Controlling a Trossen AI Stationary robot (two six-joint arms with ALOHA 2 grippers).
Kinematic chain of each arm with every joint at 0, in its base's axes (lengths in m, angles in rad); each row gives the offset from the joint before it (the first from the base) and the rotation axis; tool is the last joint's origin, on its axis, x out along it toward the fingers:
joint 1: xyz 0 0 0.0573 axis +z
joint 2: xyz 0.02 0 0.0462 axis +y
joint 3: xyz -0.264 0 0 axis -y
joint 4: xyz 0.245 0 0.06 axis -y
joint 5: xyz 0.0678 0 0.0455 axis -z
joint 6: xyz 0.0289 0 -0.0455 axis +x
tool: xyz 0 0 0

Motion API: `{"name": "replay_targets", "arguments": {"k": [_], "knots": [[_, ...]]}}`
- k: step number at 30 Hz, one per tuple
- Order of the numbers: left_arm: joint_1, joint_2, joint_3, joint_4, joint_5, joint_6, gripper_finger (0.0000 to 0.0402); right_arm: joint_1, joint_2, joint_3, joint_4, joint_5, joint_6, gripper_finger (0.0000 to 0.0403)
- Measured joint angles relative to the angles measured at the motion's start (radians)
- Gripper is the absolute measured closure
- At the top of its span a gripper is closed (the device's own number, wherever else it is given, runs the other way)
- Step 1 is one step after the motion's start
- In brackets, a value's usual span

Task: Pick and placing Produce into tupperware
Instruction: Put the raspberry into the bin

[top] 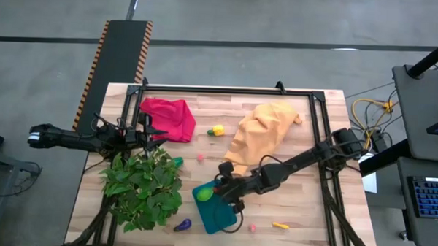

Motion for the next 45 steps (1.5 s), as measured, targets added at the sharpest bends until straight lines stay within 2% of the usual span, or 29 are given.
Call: {"name": "replay_targets", "arguments": {"k": [3,19,29,35,45], "knots": [[0.0,0.0,0.0,0.0,0.0,0.0,0.0323,-0.005,0.0,0.03,-0.079,-0.042,-0.004,0.0307],[0.0,0.0,0.0,0.0,0.0,0.0,0.0323,-0.011,0.0,0.225,-0.411,-0.048,-0.084,0.0307],[0.0,0.0,0.0,0.0,0.0,0.001,0.0323,-0.04,0.01,0.291,-0.446,-0.112,-0.138,0.0308],[0.0,0.0,0.0,0.001,0.0,0.001,0.0323,-0.055,0.062,0.334,-0.499,-0.123,-0.155,0.0319],[0.0,0.0,0.0,0.001,0.0,0.001,0.0323,-0.053,0.152,0.426,-0.556,-0.139,-0.159,0.0314]]}}
